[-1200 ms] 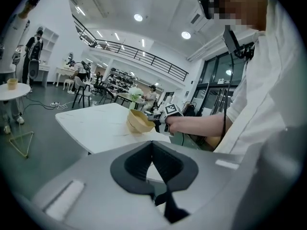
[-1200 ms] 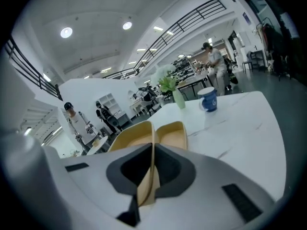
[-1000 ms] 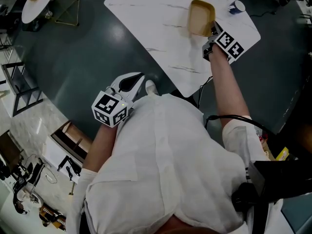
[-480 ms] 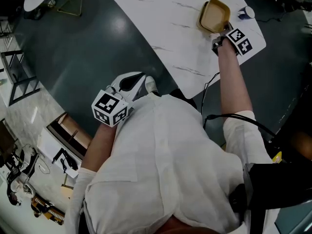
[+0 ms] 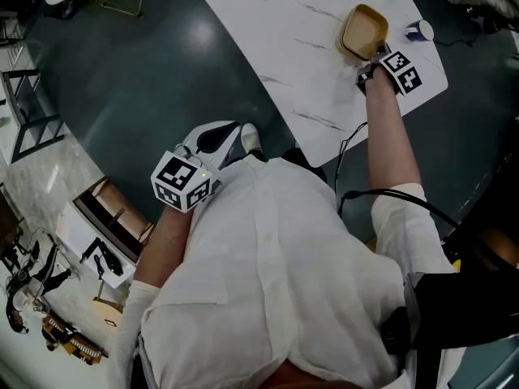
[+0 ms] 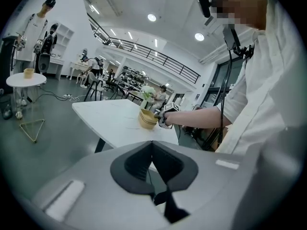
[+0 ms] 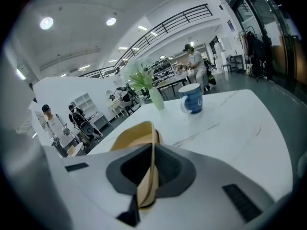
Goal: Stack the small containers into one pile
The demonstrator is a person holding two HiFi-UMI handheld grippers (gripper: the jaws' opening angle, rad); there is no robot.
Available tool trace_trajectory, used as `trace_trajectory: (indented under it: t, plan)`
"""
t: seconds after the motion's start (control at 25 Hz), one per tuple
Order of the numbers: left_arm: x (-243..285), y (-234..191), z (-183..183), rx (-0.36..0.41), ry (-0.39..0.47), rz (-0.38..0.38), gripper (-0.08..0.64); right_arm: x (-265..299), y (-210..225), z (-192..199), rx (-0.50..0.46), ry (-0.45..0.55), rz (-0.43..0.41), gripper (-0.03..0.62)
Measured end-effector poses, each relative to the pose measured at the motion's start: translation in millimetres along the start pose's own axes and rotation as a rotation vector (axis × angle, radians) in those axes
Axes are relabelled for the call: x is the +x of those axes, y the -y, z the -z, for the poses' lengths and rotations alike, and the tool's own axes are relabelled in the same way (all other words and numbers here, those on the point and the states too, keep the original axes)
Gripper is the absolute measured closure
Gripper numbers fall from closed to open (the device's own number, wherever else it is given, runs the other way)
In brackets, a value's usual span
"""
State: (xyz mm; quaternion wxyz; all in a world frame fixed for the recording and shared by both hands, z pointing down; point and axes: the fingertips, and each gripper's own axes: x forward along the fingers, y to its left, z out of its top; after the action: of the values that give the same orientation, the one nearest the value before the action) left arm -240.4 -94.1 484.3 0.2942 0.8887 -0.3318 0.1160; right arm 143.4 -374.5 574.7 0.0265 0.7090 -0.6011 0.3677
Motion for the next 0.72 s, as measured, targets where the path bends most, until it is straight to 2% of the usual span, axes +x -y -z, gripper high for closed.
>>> trace_trajectory:
  t: [0.32, 0.44, 0.72]
  plan:
    - [1.6, 5.8, -1.8, 0.007, -0.002, 0.007, 0.554, -1.6, 2.7, 3.4, -0.056, -0.010, -0.011, 0.569]
    - [3.0, 8.8, -3.0, 0.014, 0.003, 0.013, 0.552, -6.7, 6.8, 4.2, -0.061, -0.017, -0.022, 0.538]
    - [16.5, 27.1, -5.2, 0.026, 0.017, 0.064, 0.552, -36.9, 13.3, 6.3, -0.088, -0.034, -0.069, 0.532]
